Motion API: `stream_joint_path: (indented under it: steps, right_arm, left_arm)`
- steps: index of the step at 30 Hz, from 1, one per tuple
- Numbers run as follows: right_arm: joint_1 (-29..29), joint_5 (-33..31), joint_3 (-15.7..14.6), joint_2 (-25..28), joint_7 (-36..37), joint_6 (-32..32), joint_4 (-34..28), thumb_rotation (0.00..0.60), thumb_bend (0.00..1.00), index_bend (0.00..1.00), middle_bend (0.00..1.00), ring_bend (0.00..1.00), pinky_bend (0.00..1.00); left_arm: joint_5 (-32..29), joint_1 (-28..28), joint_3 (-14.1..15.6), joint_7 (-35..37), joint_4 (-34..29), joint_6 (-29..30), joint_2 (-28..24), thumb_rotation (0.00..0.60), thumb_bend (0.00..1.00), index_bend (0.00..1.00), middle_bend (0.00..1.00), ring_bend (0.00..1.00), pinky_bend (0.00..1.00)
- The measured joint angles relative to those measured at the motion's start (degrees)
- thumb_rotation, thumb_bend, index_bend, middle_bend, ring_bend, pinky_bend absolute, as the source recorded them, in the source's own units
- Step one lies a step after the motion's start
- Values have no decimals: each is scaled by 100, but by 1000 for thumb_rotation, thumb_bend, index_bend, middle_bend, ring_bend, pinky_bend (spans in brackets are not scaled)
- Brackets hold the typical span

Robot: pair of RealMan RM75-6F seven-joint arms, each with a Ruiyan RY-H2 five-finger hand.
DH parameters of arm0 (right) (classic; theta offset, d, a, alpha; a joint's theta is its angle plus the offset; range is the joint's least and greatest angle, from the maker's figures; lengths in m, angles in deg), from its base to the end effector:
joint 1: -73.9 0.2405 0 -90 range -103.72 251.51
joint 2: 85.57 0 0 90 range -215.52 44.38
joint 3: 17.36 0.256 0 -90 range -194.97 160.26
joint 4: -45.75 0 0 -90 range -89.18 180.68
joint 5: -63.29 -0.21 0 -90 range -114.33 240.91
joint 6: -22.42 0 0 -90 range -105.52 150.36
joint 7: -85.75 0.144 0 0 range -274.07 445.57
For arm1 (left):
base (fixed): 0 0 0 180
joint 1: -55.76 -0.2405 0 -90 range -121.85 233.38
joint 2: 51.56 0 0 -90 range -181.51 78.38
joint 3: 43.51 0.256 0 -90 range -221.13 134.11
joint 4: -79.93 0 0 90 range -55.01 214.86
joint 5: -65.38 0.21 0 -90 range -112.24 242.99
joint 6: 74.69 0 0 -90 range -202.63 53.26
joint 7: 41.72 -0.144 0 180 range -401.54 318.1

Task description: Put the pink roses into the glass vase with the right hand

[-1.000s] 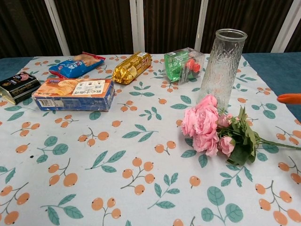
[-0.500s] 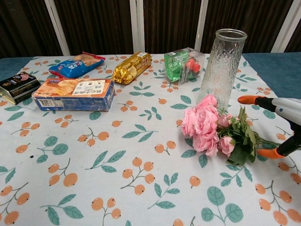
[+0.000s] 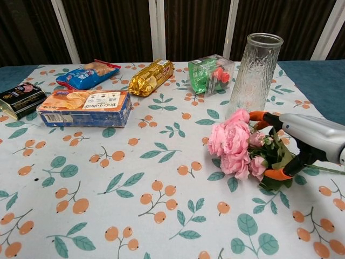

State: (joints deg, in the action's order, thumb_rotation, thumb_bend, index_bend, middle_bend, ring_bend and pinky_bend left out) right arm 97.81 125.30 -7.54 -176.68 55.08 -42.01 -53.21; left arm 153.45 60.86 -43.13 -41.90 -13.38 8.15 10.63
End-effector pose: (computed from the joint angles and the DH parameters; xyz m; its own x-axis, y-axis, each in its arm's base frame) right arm -0.1807 -0.2557 -0.0194 0.2937 -0.3302 0.8971 -0.9552 -0.1382 0.2618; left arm -0.3119 0.1697 0.1537 0.4201 0.0943 0.9025 0.9075 -0.0472 -0.4175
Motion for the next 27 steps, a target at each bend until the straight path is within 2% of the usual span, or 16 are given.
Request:
stream_joint_path:
  steps: [6,8,15,21,24,27]
  right_arm:
    - [109,55,12,-235,111,-14,184,600,300,483,475,504,319]
    - [130,82,16,-286,166,-32,230,600,312,531,504,532,327]
    - [71,231,-41,-235,271,-230,68,600,314,537,509,537,327]
    - [-58,431,24,106,535,-510,-520,600,314,537,509,537,327]
    - [-144,519,161,394,792,-682,-970,600,314,538,509,537,327]
    - [-239,603,449,753,1172,-916,-1455,600,313,538,509,537,327]
  left_arm:
    - [-41,15,-3,38,-12,-49,-14,600,0,0,0,0,0]
    - [-50,18,-3,50,-16,-61,-18,600,0,0,0,0,0]
    - [-76,29,4,106,-52,-106,-39,600,0,0,0,0,0]
    - [-82,24,17,159,-96,-117,-58,600,0,0,0,0,0]
    - [-69,20,36,200,-130,-127,-77,600,0,0,0,0,0]
    - [-43,12,49,205,-139,-111,-87,600,0,0,0,0,0]
